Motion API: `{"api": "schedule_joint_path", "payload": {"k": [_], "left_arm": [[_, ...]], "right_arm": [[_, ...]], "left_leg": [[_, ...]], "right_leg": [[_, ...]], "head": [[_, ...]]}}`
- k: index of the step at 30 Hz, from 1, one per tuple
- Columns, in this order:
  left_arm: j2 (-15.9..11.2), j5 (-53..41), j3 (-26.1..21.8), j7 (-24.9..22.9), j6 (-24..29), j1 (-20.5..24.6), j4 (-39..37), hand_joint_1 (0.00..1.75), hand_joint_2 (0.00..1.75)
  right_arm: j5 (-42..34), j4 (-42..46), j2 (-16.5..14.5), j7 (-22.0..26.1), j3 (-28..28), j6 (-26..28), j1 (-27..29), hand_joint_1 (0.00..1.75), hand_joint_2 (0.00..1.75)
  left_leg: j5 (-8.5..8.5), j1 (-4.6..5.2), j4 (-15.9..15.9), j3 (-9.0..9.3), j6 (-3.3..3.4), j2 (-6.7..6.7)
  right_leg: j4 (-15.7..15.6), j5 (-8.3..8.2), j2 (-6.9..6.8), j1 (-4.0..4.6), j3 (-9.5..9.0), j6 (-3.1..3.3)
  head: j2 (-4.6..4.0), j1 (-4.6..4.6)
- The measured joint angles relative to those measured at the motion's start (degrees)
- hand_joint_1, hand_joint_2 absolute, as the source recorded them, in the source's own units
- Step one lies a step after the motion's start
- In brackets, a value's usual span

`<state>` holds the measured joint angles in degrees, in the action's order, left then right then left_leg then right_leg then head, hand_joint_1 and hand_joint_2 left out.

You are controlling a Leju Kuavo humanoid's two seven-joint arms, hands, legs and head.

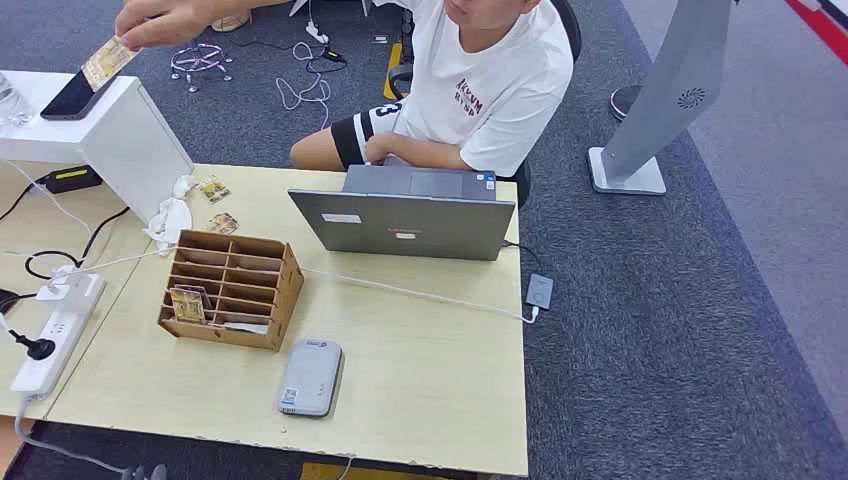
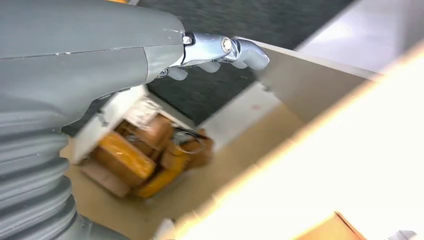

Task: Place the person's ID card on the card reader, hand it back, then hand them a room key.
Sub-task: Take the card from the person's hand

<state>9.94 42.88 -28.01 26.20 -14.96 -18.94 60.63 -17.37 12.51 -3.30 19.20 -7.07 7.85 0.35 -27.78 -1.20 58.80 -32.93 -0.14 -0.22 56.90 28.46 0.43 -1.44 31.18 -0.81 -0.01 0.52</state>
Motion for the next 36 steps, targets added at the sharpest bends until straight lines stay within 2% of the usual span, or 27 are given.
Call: {"api": "schedule_joint_path", "payload": {"k": [2,11,21,26,36], "left_arm": [[0.38,-0.27,-0.09,0.4,0.34,-0.67,2.12,0.0,1.75],[3.31,-4.88,-1.54,4.65,1.25,-4.65,20.26,0.0,1.75],[4.58,-21.95,-3.56,7.86,1.83,-3.84,34.35,0.0,1.75],[3.34,-31.34,-2.97,7.0,5.58,-1.9,36.92,0.0,1.75],[-1.61,-48.44,2.47,0.66,13.1,4.59,37.1,0.0,1.75]], "right_arm": [[0.03,-0.07,-0.08,-0.04,-0.02,0.31,0.0,0.0,1.75],[1.16,-0.59,-0.8,-0.75,-0.03,2.55,-0.03,0.0,1.75],[3.75,-0.88,-1.29,-2.0,0.18,3.64,-0.34,0.0,1.75],[5.0,-0.99,-1.39,-2.69,0.89,3.65,-0.54,0.0,1.75],[7.23,-1.05,-1.56,-3.96,2.45,3.61,-1.05,0.0,1.75]], "left_leg": [[0.0,0.0,0.0,0.0,0.0,0.0],[0.0,0.0,0.0,0.01,0.0,0.0],[0.01,0.0,0.0,0.03,0.0,0.0],[0.01,0.0,0.0,0.04,0.0,0.0],[0.04,0.0,0.0,0.05,-0.02,0.01]], "right_leg": [[0.0,0.0,0.0,0.0,0.0,0.0],[0.0,0.0,-0.01,0.0,-0.01,0.0],[0.01,-0.01,-0.01,0.0,-0.01,0.0],[0.0,-0.01,0.0,0.0,0.01,0.0],[0.01,-0.03,0.01,0.01,0.0,0.01]], "head": [[0.01,0.0],[0.01,0.01],[0.0,0.0],[0.01,0.0],[0.0,0.0]]}}
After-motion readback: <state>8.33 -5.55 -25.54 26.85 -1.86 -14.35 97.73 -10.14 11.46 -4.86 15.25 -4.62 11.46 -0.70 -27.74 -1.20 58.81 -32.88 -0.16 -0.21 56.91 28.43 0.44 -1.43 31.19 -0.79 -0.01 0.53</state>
